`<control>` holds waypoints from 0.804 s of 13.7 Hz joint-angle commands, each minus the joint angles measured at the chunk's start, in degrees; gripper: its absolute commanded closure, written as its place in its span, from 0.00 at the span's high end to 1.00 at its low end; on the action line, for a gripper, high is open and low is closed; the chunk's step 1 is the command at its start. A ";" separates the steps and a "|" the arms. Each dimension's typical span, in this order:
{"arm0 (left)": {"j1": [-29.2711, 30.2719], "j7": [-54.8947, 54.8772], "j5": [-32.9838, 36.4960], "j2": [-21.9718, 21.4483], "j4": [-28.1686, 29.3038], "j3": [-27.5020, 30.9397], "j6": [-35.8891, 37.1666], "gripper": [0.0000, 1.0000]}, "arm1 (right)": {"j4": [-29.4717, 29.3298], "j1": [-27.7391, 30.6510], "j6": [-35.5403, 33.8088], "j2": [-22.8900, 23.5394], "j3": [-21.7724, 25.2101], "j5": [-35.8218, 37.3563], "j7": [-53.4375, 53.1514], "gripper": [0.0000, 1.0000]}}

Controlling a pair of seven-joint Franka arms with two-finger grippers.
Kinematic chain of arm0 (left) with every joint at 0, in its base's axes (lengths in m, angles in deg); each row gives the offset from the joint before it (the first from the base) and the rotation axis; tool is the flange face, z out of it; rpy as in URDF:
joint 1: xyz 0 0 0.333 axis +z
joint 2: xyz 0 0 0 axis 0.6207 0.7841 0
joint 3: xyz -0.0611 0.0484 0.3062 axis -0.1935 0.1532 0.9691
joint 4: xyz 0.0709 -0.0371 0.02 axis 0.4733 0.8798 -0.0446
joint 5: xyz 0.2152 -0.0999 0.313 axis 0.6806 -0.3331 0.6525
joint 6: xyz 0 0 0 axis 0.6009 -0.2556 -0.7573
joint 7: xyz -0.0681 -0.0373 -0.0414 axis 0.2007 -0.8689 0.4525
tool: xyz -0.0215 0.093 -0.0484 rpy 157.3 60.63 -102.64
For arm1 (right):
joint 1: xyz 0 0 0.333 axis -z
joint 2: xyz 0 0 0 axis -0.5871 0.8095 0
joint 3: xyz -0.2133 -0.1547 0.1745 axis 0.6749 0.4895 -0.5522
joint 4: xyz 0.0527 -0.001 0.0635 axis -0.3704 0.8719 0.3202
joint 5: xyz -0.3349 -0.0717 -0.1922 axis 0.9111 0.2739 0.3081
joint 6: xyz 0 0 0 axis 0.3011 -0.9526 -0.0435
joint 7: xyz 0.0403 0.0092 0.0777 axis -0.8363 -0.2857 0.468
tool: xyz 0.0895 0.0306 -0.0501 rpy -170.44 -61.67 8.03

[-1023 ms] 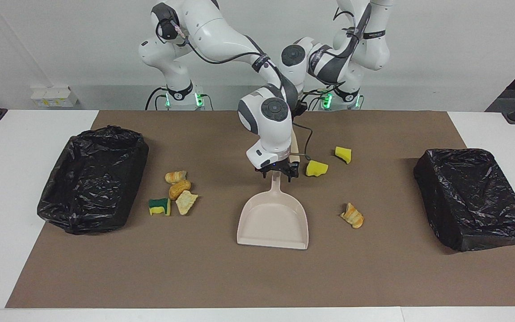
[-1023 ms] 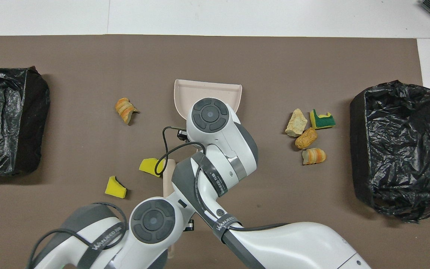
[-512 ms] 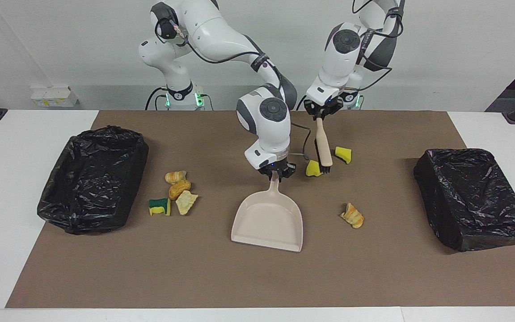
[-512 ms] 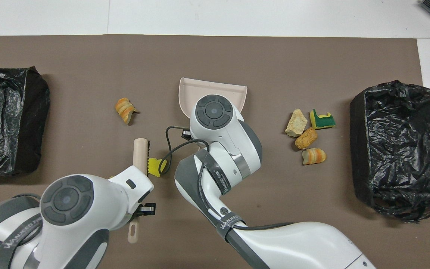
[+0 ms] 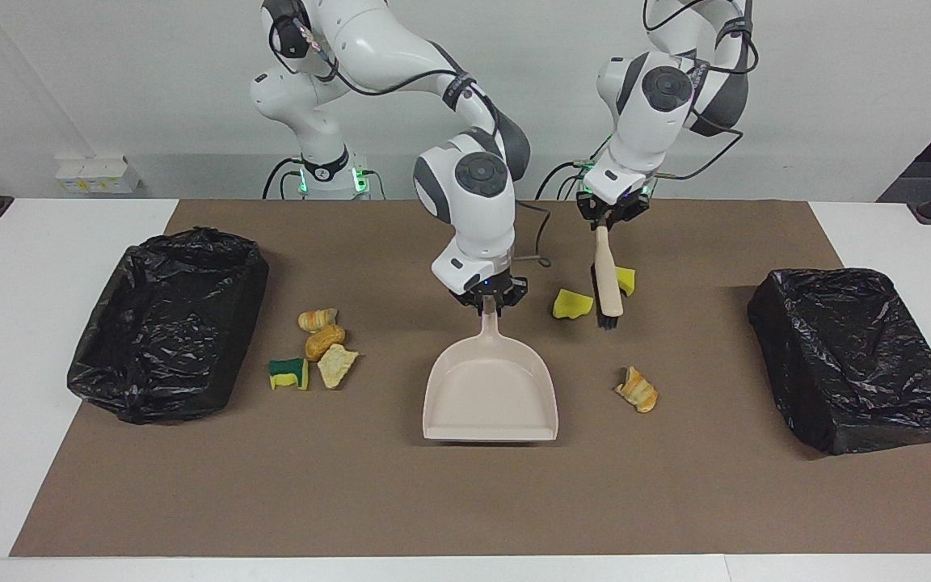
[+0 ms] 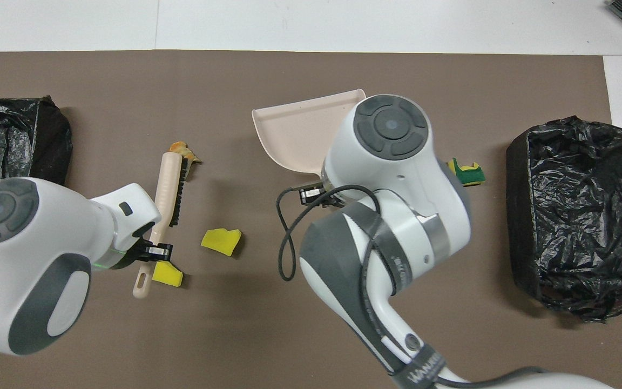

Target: Sweep and dump trash in bin

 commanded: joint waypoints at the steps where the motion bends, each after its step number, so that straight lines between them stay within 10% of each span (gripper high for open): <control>1: 2.04 -1.90 0.91 3.23 -3.71 -0.77 -0.47 0.00 | 1.96 0.62 -6.53 -2.15 -0.46 4.56 13.28 0.00; 8: 8.53 -23.49 6.17 19.47 -17.84 -0.77 -9.07 0.00 | 10.03 3.60 -9.02 -6.28 -0.55 8.72 49.33 0.00; 11: 11.78 -33.41 6.27 23.43 -18.30 -0.77 -14.00 0.00 | 19.23 3.35 0.44 -9.88 -0.55 8.81 51.47 0.00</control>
